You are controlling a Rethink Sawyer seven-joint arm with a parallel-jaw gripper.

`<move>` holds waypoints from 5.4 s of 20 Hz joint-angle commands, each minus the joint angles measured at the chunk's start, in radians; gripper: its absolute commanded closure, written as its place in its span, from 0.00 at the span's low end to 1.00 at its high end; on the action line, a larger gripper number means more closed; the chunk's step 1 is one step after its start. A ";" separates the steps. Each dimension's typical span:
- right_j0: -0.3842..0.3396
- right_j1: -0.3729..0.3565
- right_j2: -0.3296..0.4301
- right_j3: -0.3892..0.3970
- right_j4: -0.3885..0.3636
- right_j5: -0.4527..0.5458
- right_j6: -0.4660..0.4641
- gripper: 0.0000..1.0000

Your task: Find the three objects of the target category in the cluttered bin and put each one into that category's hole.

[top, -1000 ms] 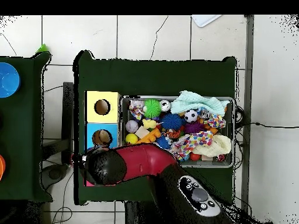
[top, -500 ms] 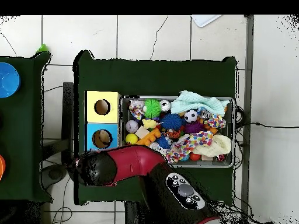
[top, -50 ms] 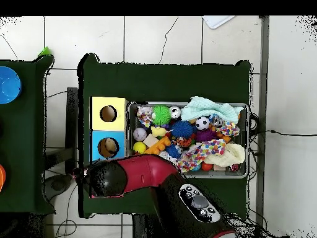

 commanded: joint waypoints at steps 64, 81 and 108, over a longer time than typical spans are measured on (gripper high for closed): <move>0.085 0.160 -0.166 -0.152 -0.058 -0.156 0.140 1.00; 0.104 0.094 -0.194 -0.158 -0.021 -0.050 0.119 0.00; -0.081 -0.005 -0.139 -0.270 -0.127 0.195 -0.105 0.00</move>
